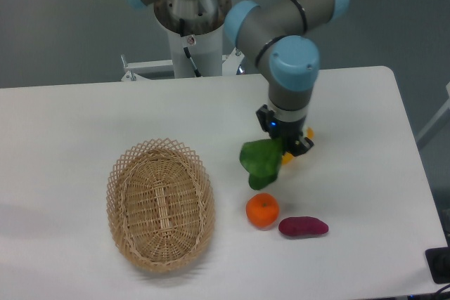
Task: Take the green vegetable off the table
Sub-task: 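Lift the bok choy and carry it away from the basket, then hold the bok choy raised beside the purple sweet potato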
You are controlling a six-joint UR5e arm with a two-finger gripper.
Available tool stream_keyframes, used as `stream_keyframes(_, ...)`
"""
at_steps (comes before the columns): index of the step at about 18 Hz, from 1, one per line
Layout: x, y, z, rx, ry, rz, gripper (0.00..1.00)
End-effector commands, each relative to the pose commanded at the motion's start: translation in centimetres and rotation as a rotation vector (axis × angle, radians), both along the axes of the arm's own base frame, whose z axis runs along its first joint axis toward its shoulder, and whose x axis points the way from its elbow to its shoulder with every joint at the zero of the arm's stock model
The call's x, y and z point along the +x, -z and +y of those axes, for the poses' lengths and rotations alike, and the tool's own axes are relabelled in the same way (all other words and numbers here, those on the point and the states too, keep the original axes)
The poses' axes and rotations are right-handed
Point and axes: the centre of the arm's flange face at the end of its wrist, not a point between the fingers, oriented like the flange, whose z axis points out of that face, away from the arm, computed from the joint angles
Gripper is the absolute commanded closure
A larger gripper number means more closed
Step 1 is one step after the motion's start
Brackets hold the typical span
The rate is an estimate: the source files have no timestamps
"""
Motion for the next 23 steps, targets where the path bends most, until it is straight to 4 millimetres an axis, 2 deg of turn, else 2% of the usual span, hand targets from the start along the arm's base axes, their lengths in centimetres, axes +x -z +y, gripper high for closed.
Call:
stream_keyframes(4,-3.5,-1.6,0.7,0.021,-0.019,0.041,0.69)
stream_keyframes(14,-10.0,-2.1,1.5,0.042,-0.048,0.084,0.69)
stream_keyframes(21,-13.0,-0.5,1.8,0.033,-0.062,0.087,0.69)
stream_keyframes(23,-13.1,-0.4,1.7,0.033,-0.063,0.085,0.69)
